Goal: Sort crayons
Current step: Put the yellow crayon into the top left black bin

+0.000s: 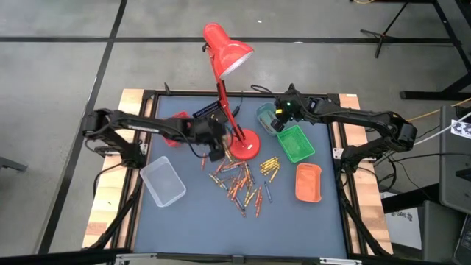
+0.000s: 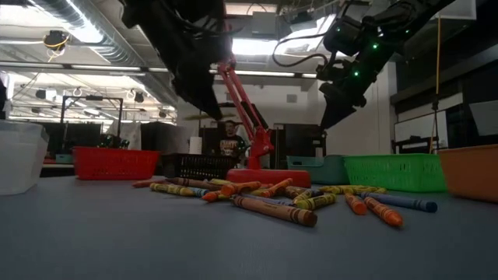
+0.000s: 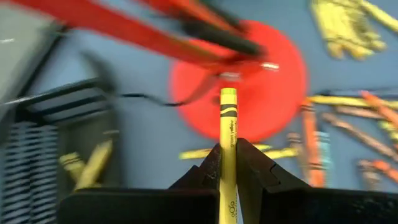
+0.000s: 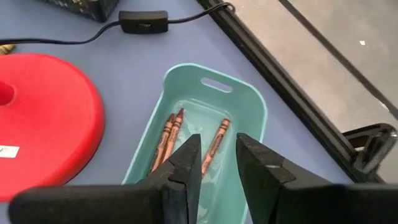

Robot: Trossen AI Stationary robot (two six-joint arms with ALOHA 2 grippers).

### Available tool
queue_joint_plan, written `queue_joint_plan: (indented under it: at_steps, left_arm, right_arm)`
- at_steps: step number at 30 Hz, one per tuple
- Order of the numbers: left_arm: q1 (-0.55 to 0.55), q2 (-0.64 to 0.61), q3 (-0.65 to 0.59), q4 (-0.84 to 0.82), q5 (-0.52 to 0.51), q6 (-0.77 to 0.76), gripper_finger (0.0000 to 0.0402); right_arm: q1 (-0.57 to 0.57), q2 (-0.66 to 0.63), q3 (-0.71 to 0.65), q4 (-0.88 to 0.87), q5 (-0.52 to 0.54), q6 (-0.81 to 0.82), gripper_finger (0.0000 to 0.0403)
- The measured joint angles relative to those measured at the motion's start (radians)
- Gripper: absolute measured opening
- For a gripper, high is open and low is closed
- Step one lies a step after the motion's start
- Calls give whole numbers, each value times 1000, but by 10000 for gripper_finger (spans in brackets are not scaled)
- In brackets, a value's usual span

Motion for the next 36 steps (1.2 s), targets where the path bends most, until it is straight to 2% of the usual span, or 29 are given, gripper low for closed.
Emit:
queue_joint_plan:
  at_steps: [5, 19, 33, 36]
  left_arm:
    - [94, -42, 0, -63, -55, 1, 12]
    - [330, -31, 0, -57, -56, 53, 12]
    - [374, -31, 0, -24, -54, 53, 12]
    - [374, -31, 0, -24, -54, 53, 23]
  right_arm:
    - [0, 7, 0, 1, -12, 0, 99]
    - [0, 35, 0, 11, -21, 0, 99]
    - [0, 42, 0, 8, -58, 0, 99]
    - [0, 42, 0, 8, -71, 0, 99]
